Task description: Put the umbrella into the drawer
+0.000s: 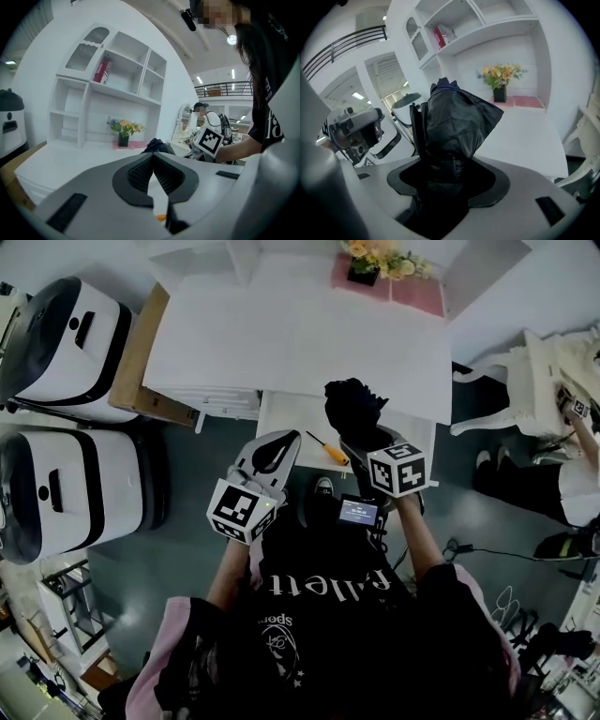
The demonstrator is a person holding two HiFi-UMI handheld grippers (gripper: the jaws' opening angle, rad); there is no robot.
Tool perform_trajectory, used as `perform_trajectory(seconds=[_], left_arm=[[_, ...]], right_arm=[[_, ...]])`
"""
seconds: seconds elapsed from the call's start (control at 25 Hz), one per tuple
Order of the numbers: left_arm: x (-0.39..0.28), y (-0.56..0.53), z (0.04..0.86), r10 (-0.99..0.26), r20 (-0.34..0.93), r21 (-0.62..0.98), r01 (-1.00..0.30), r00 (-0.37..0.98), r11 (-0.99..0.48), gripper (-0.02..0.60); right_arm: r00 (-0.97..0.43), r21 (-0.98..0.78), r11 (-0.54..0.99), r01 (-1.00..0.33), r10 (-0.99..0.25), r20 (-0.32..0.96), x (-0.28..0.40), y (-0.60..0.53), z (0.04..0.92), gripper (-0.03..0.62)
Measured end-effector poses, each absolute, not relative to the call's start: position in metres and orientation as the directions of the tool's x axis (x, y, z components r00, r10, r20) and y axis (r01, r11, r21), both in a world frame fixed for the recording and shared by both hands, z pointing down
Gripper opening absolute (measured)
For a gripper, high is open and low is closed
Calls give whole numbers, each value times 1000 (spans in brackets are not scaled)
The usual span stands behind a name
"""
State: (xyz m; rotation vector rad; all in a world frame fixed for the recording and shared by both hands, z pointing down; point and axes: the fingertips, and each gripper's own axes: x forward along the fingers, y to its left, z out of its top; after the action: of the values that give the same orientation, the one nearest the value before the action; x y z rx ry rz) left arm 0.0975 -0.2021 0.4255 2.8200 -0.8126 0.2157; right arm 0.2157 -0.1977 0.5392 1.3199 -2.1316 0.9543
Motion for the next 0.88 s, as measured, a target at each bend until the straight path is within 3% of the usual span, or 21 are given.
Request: perform_trajectory(seconds=[0.48,0.88], left_arm=[[84,-214,428,-619,190,160,-646,762,-746,14],[78,-226,454,-642,200,86,-666,740,-741,14]], right_arm=[[-420,-214,600,-770,-225,879,202,-222,664,278],[-322,-148,686,-712,-131,938,187,-233,739,278]])
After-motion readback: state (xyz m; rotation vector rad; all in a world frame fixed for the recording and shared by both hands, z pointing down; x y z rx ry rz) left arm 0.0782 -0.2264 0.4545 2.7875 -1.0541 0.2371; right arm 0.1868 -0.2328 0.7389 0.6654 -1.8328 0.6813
